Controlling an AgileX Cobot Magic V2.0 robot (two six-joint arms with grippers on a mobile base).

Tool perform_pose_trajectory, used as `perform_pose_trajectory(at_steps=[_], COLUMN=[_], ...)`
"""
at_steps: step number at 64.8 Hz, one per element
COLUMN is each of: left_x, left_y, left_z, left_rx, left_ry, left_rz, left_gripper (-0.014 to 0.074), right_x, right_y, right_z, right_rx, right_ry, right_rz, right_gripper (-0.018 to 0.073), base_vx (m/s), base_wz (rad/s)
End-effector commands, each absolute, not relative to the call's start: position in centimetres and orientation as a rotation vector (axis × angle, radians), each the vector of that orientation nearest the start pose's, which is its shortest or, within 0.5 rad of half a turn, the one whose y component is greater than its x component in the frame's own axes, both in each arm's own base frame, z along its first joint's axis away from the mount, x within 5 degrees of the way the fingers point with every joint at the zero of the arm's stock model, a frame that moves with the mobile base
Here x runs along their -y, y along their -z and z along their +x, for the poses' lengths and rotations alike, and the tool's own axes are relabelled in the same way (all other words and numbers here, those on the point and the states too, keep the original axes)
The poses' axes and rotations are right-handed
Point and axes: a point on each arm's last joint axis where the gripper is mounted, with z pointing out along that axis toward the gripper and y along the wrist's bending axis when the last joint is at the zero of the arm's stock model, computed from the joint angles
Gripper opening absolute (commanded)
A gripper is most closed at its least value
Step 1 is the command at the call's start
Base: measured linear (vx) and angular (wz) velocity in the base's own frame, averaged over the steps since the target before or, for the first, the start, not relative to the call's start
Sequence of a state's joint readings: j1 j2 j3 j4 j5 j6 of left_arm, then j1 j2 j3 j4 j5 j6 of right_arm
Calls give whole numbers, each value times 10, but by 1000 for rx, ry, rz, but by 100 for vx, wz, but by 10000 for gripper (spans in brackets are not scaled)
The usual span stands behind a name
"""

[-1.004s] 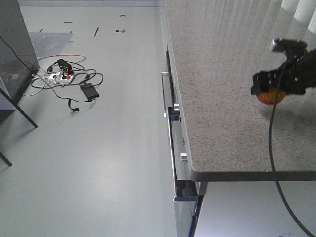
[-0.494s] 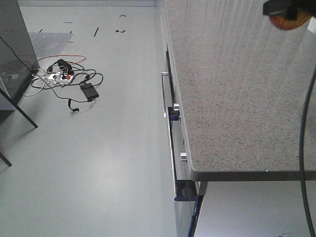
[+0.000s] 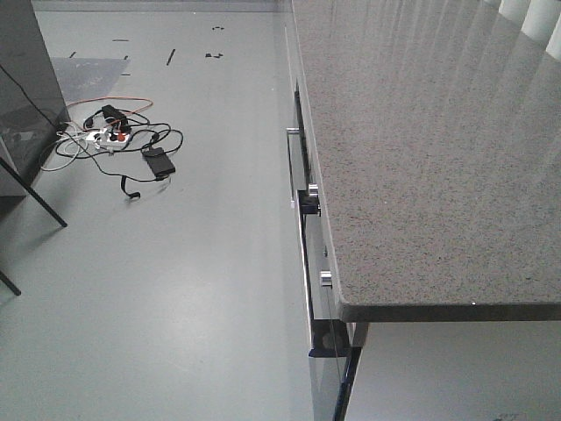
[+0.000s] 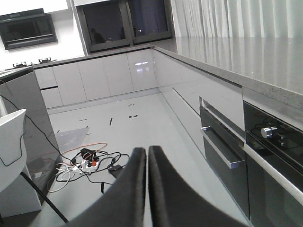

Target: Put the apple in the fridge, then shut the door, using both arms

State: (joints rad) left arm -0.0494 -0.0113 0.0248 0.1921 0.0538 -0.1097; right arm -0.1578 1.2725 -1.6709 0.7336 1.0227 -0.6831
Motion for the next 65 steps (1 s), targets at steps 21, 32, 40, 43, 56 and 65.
perform_pose_trajectory(at_steps=[21, 32, 40, 43, 56, 65], left_x=[3, 3, 3, 3, 3, 3], left_y=[-214, -214, -214, -214, -214, -214], left_z=[54, 54, 54, 54, 54, 54], left_rx=[-1443, -1443, -1443, -1443, -1443, -1443], left_ry=[-9, -9, -9, -9, -9, -9], left_rz=[93, 93, 93, 93, 93, 93], left_gripper=[-6, -6, -6, -6, -6, -6], right_x=[-22, -20, -20, -20, -20, -20], right_y=[-468, -450, -448, -449, -449, -449], right_z=[176, 165, 160, 159, 159, 159], right_rx=[-1819, -1802, -1786, -1783, -1784, -1785], right_ry=[-328, -296, -279, -278, -280, -280], right_rz=[-397, -329, -317, -318, -319, -319], right_gripper=[60, 60, 60, 60, 60, 60], base_vx=[0, 0, 0, 0, 0, 0], base_wz=[0, 0, 0, 0, 0, 0])
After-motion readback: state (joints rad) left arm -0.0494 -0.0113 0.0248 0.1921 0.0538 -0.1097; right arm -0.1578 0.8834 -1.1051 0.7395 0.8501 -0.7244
